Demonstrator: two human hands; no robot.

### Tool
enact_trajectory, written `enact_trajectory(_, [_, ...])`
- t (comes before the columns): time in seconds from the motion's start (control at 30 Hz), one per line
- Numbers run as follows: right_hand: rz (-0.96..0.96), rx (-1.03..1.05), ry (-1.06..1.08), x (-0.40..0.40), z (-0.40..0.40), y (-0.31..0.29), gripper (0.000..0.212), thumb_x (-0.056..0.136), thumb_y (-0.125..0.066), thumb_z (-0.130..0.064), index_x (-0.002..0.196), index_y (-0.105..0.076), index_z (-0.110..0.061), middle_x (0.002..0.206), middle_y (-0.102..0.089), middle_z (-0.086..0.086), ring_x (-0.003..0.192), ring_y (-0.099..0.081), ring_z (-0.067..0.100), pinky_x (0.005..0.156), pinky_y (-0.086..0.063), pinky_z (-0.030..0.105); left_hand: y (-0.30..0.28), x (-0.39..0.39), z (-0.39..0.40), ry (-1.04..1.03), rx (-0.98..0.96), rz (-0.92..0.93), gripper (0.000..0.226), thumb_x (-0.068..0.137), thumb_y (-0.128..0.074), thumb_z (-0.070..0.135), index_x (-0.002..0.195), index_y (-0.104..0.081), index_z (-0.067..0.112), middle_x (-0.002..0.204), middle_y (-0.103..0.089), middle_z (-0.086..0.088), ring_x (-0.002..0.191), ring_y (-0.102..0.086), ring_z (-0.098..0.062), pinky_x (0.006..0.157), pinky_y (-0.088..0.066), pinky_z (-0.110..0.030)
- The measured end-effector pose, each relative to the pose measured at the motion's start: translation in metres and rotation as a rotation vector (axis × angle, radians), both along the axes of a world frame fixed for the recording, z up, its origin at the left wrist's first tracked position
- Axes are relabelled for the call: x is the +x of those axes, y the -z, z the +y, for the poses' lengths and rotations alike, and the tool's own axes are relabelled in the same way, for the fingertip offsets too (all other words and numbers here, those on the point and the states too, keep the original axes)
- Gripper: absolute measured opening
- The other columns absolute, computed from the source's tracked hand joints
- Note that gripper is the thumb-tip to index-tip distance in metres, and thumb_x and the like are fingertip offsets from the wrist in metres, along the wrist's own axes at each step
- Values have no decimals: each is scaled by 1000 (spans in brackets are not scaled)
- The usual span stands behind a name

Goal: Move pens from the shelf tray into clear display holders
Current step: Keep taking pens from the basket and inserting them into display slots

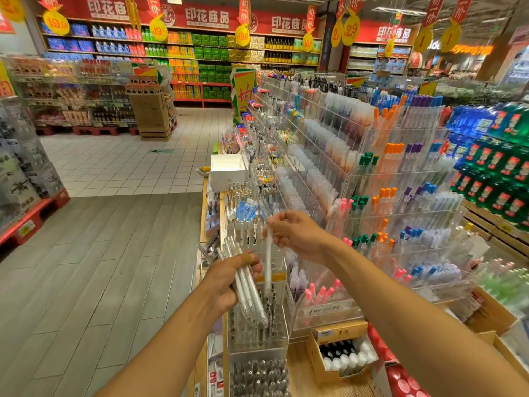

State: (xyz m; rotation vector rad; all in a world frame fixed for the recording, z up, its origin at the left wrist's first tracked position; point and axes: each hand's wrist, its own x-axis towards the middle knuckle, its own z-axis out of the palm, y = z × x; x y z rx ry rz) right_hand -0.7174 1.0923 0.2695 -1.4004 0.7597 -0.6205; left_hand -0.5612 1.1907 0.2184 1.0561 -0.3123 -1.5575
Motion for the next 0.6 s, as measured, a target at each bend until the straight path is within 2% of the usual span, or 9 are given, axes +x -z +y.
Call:
enact_trajectory(0.1, [-100, -110, 166, -7, -8, -10, 12, 89, -66, -12, 99, -63, -6, 79, -67, 5, 65, -62, 12, 61, -52, 21, 6, 5, 0, -34, 51, -21, 29, 68, -73, 0, 95, -66, -7, 67, -69, -17, 50, -66, -21, 48, -58, -29])
enact_trajectory(0.17, [-74, -274, 326, -10, -13, -13, 13, 84, -72, -14, 86, -62, -7, 70, -68, 4, 59, -64, 13, 57, -54, 23, 12, 8, -2, -54, 99, -47, 14, 76, -73, -1, 88, -67, -6, 64, -69, -15, 48, -65, -19, 45, -56, -26])
enact_trajectory(0.23, [6, -421, 422, -10, -18, -11, 20, 82, -75, -17, 80, -56, -9, 69, -67, 9, 57, -65, 17, 56, -57, 29, 16, 9, -4, -51, 132, -42, 7, 84, -71, 2, 86, -68, -4, 63, -69, -13, 47, -65, -17, 45, -56, -25])
enact_trajectory(0.4, [352, -642, 377, -4, -23, 7, 27, 83, -75, -30, 75, -53, -17, 65, -68, 2, 61, -67, 18, 65, -58, 39, 20, 10, -8, -45, 169, -26, 9, 84, -73, 4, 88, -68, -2, 66, -68, -13, 50, -64, -18, 49, -57, -27])
enact_trajectory(0.53, [449, -706, 393, -1, -25, 12, 31, 82, -76, -35, 71, -52, -18, 68, -68, 4, 66, -66, 21, 66, -53, 38, 21, 10, -10, -41, 180, -29, 7, 85, -71, 3, 90, -68, -2, 66, -66, -14, 51, -63, -20, 49, -57, -28])
enact_trajectory(0.6, [499, -719, 340, 1, -26, 11, 31, 81, -76, -35, 70, -53, -18, 71, -64, 4, 64, -58, 18, 65, -51, 38, 20, 10, -11, -43, 177, -30, 7, 85, -70, 1, 91, -69, -3, 65, -65, -14, 49, -63, -20, 48, -57, -27])
